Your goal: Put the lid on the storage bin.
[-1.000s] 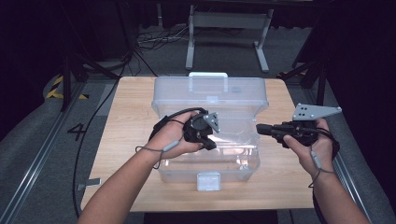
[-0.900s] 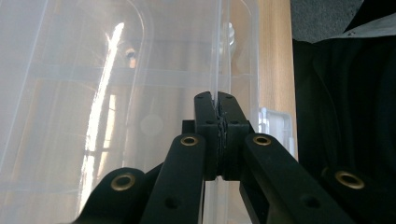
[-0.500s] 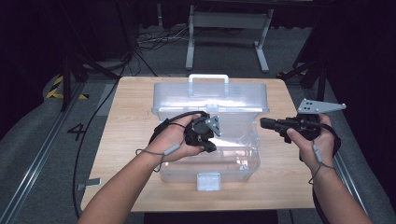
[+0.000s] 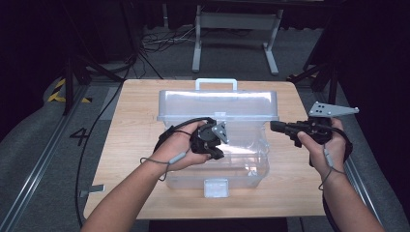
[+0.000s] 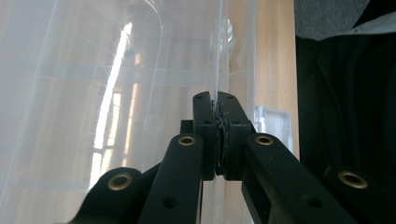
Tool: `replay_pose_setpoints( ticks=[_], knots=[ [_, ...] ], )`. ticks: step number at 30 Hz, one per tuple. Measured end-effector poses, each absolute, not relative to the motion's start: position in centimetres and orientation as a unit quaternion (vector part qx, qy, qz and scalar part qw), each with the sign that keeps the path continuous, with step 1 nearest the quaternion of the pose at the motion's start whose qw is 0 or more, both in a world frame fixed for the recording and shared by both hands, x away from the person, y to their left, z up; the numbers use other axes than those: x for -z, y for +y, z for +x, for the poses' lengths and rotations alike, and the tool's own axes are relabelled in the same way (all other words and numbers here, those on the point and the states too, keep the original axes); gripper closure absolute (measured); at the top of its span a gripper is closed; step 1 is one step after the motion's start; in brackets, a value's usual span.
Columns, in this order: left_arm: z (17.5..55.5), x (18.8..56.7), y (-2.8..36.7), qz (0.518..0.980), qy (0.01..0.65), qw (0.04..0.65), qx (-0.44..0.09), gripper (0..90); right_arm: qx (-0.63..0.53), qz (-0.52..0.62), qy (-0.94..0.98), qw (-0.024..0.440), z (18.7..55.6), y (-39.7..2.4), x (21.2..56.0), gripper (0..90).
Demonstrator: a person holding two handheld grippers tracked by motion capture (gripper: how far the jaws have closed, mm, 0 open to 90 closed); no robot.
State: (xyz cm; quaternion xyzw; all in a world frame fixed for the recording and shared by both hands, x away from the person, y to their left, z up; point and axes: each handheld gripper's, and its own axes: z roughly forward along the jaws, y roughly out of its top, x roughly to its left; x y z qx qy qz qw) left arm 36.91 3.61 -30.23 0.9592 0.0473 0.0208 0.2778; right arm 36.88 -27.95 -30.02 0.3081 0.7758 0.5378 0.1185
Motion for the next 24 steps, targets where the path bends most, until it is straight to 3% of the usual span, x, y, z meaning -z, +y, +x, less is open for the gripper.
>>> replay_pose_setpoints(
  ticks=[24],
  knots=[
    [35.8,27.9,8.9,0.941,0.094,0.324,-0.024,84.1,-0.536,0.311,0.776,0.117,36.8,-27.9,30.2,90.0]
  ],
)
